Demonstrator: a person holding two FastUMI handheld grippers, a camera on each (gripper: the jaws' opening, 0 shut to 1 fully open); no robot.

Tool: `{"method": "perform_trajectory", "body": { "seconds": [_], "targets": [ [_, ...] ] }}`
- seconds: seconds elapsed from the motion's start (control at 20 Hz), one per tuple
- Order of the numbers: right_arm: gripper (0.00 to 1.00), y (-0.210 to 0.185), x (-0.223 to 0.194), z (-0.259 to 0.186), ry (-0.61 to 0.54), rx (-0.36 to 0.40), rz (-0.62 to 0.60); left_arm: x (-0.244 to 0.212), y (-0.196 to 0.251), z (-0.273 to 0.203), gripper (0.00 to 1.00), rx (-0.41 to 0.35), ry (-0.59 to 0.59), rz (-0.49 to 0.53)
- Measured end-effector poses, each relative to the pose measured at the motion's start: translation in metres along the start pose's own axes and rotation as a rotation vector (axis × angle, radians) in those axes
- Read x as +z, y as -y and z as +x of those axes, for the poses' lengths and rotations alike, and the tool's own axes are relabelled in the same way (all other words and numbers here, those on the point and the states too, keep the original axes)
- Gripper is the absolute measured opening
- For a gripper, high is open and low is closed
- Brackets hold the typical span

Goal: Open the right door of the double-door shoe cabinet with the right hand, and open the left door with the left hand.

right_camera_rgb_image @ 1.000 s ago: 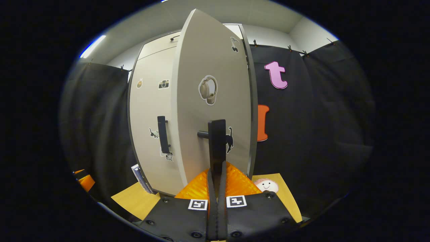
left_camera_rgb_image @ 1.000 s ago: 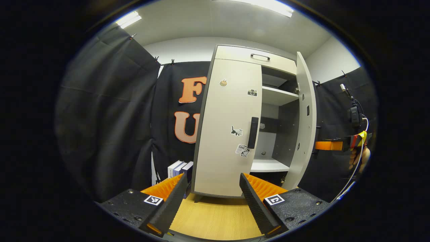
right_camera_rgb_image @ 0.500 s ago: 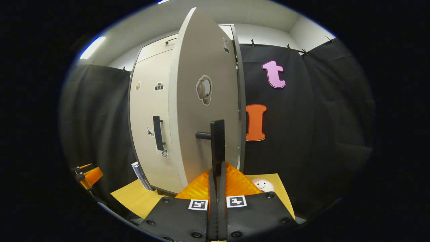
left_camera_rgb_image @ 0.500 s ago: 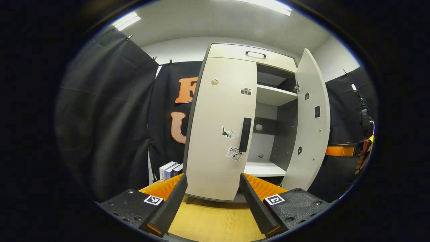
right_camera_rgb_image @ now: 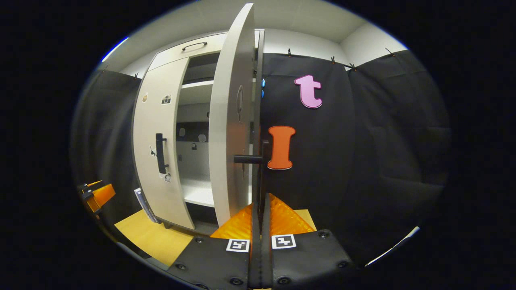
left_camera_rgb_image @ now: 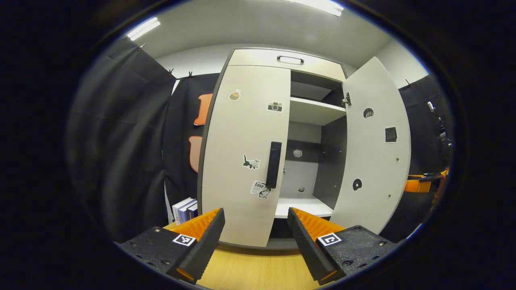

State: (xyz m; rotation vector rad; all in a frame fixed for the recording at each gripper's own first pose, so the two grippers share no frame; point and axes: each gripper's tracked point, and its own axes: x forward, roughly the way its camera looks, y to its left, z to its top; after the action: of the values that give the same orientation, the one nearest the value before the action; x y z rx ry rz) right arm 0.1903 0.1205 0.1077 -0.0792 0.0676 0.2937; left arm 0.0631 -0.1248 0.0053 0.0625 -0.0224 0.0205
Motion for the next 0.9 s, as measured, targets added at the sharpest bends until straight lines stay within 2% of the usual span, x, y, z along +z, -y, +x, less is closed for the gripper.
{"method": "perform_trajectory", "body": {
  "seconds": [0.05, 0.25, 0.35, 0.6, 0.7, 0.75, 0.8, 0.9],
  "targets": [
    [0.07, -0.007, -0.003, -0.001, -0.01, 0.026, 0.023, 0.001, 0.005, 0.008, 0.97, -0.011, 0.003, 0.001],
    [0.08, -0.002, -0.002, -0.005, -0.001, 0.029, 0.016, 0.002, 0.023, 0.034, 0.94, -0.048, -0.016, -0.041],
    [0.08, 0.004, -0.002, -0.007, 0.013, 0.007, 0.021, 0.007, 0.025, 0.049, 0.97, -0.047, -0.011, -0.039],
    [0.08, 0.018, 0.008, -0.009, 0.072, -0.05, 0.076, 0.021, 0.028, 0.087, 0.94, -0.041, 0.028, 0.013],
    [0.22, 0.025, 0.007, -0.012, 0.074, -0.074, 0.088, 0.029, 0.028, 0.104, 0.95, -0.034, 0.054, 0.023],
    [0.25, 0.03, 0.008, -0.012, 0.073, -0.094, 0.088, 0.029, 0.028, 0.112, 0.95, -0.031, 0.054, 0.029],
    [0.24, 0.032, 0.007, -0.015, 0.073, -0.099, 0.088, 0.029, 0.029, 0.12, 0.94, -0.027, 0.051, 0.035],
    [0.5, 0.039, 0.006, -0.016, 0.074, -0.117, 0.087, 0.028, 0.032, 0.136, 0.92, -0.031, 0.044, 0.044]
  ]
}}
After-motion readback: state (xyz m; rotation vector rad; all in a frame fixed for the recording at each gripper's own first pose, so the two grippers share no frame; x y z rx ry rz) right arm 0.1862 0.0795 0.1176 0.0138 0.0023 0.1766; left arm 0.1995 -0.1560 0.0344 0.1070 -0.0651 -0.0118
